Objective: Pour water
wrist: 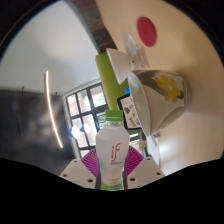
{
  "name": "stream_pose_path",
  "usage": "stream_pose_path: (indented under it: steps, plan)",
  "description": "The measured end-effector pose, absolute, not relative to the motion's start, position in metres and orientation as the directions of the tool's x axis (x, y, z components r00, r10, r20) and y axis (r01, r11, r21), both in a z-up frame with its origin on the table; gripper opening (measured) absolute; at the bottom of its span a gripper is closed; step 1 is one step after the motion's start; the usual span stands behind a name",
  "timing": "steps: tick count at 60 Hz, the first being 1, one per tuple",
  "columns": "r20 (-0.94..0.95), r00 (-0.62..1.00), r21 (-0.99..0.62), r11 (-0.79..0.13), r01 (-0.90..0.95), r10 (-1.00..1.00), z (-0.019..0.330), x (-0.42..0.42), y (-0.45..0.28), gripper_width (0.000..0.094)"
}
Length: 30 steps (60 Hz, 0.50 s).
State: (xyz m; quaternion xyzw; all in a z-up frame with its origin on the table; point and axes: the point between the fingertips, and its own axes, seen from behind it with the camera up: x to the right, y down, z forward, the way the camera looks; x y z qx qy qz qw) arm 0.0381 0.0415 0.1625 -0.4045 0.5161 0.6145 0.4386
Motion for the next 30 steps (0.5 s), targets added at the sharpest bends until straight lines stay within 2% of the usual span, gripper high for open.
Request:
stream_pose_path:
  steps: [5, 6, 14, 24, 30]
  plan:
    - [-0.859, -0.492, 0.478, -0.123, -0.870, 0.140, 0.175, 0.045, 0.037, 0.0298]
    - [-0.844, -0.522, 0.515, -0.089, -0.853, 0.120, 0.179, 0.043, 0.046, 0.0298]
    - [-0.746, -0.657, 0.653, -0.073, -0.754, 0.111, 0.177, 0.054, 0.043, 0.0299]
    - [-0.737, -0.669, 0.665, -0.071, -0.743, 0.095, 0.175, 0.050, 0.033, 0.0300]
    - [-0.844, -0.529, 0.520, -0.099, -0.848, 0.093, 0.185, 0.039, 0.037, 0.0298]
